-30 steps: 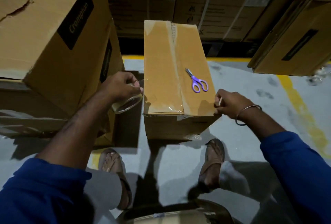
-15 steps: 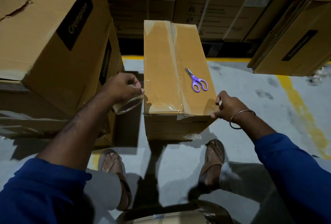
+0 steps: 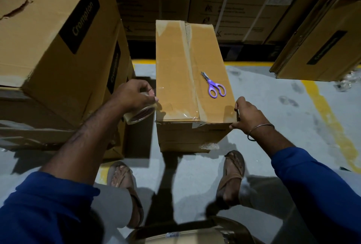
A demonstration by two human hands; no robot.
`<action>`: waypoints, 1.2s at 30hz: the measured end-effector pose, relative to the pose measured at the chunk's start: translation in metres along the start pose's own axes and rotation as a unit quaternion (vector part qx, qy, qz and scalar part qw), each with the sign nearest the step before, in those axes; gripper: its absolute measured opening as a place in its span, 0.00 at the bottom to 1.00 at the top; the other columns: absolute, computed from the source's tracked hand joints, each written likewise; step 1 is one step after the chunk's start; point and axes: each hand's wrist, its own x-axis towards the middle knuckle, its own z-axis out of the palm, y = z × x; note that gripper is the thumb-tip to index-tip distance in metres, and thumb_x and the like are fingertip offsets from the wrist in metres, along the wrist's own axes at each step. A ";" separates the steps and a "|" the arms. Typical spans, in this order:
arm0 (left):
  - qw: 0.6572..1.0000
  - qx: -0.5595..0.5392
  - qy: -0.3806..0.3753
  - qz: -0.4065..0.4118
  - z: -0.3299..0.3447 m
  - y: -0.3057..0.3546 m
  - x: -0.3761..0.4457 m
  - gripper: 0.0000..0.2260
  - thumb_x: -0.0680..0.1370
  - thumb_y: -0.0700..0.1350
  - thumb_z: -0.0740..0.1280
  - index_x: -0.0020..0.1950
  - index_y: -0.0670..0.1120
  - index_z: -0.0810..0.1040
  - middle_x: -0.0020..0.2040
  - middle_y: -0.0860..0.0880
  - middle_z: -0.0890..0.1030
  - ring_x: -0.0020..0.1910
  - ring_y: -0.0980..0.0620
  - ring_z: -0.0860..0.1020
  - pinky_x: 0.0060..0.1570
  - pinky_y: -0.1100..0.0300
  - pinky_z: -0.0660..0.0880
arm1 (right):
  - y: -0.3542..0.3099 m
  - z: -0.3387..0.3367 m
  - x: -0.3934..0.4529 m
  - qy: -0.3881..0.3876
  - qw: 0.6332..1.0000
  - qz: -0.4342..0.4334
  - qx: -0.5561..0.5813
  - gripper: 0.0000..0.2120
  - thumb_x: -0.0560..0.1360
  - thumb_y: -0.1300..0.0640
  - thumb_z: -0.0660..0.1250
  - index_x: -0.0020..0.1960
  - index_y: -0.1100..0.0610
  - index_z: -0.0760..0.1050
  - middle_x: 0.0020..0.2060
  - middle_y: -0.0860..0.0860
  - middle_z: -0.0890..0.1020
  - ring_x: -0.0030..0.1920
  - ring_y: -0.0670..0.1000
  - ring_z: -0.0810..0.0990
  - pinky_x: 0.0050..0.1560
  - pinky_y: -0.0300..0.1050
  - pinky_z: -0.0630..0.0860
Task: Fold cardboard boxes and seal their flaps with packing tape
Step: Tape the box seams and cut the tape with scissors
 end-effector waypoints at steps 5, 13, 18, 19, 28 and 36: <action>1.000 0.004 0.002 0.001 0.001 -0.002 0.002 0.08 0.77 0.51 0.75 0.51 0.49 0.80 0.54 0.51 0.79 0.56 0.44 0.77 0.50 0.49 0.77 | 0.002 0.011 0.001 -0.009 0.994 0.064 0.088 0.39 0.64 0.62 0.84 0.60 0.55 0.59 0.53 0.60 0.76 0.49 0.59 0.77 0.45 0.52 0.73; 1.000 -0.001 -0.001 0.004 0.002 0.001 0.002 0.08 0.78 0.49 0.74 0.52 0.48 0.80 0.54 0.52 0.78 0.55 0.46 0.76 0.50 0.49 0.75 | 0.020 -0.019 0.011 -0.131 0.932 0.211 0.263 0.42 0.77 0.77 0.64 0.77 0.43 0.52 0.58 0.69 0.77 0.47 0.65 0.87 0.40 0.57 0.85; 1.000 0.003 0.000 0.002 0.001 0.000 0.002 0.08 0.78 0.50 0.74 0.52 0.48 0.81 0.53 0.52 0.78 0.54 0.46 0.76 0.51 0.50 0.75 | 0.024 -0.005 0.014 -0.092 0.968 0.149 0.180 0.44 0.72 0.68 0.75 0.80 0.54 0.57 0.45 0.60 0.86 0.45 0.58 0.86 0.49 0.59 0.85; 1.000 0.002 0.001 0.002 0.001 0.000 0.002 0.08 0.78 0.50 0.74 0.52 0.48 0.81 0.52 0.52 0.77 0.54 0.46 0.76 0.51 0.50 0.75 | 0.022 -0.001 0.013 -0.099 0.970 0.141 0.173 0.44 0.71 0.66 0.76 0.81 0.53 0.56 0.46 0.59 0.86 0.45 0.58 0.86 0.50 0.58 0.85; 1.000 0.000 0.001 -0.004 0.002 -0.001 0.005 0.07 0.77 0.51 0.75 0.50 0.50 0.80 0.55 0.51 0.78 0.55 0.46 0.76 0.48 0.51 0.73 | 0.015 0.005 0.014 -0.127 0.970 0.111 0.173 0.47 0.72 0.67 0.73 0.81 0.49 0.51 0.53 0.60 0.81 0.50 0.62 0.85 0.50 0.61 0.85; 1.000 0.013 0.003 0.003 0.004 0.003 0.004 0.07 0.77 0.51 0.74 0.49 0.51 0.79 0.56 0.51 0.77 0.56 0.46 0.75 0.55 0.48 0.75 | 0.007 -0.012 0.014 -0.106 0.982 0.111 0.111 0.33 0.79 0.65 0.63 0.81 0.52 0.57 0.63 0.63 0.79 0.58 0.63 0.82 0.53 0.53 0.80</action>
